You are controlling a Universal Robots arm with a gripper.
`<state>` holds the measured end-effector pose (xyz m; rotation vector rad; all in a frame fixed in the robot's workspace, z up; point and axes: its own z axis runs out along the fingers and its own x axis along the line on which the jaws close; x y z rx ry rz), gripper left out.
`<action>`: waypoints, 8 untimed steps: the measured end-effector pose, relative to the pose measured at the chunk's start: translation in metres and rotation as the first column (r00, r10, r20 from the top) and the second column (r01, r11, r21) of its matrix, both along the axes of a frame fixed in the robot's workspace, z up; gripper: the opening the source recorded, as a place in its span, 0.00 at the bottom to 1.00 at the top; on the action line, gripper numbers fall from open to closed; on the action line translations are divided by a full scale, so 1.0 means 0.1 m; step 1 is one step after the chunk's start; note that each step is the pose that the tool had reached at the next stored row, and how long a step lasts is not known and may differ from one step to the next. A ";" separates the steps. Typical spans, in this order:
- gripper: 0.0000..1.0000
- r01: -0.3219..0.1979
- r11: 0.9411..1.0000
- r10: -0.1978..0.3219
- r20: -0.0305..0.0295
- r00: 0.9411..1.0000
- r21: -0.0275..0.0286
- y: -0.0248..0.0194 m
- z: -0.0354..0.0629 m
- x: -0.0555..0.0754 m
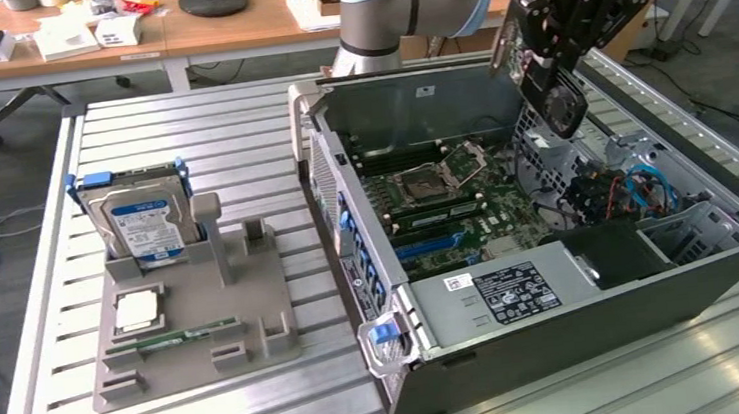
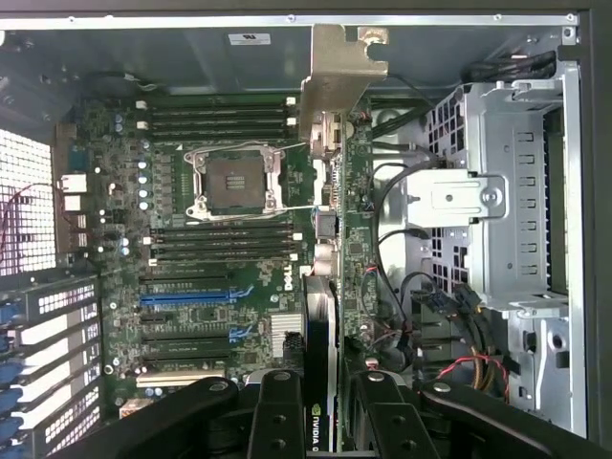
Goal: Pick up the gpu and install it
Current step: 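Pick up the gpu and move the gpu toward the slot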
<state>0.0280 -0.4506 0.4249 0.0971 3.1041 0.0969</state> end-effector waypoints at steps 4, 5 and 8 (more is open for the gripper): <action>0.26 0.000 1.000 0.000 -0.005 1.000 0.000 0.001 0.000 0.04; 0.26 0.000 1.000 0.000 -0.008 1.000 0.000 0.001 0.000 0.06; 0.26 0.000 1.000 0.000 -0.011 1.000 0.000 0.001 0.000 0.09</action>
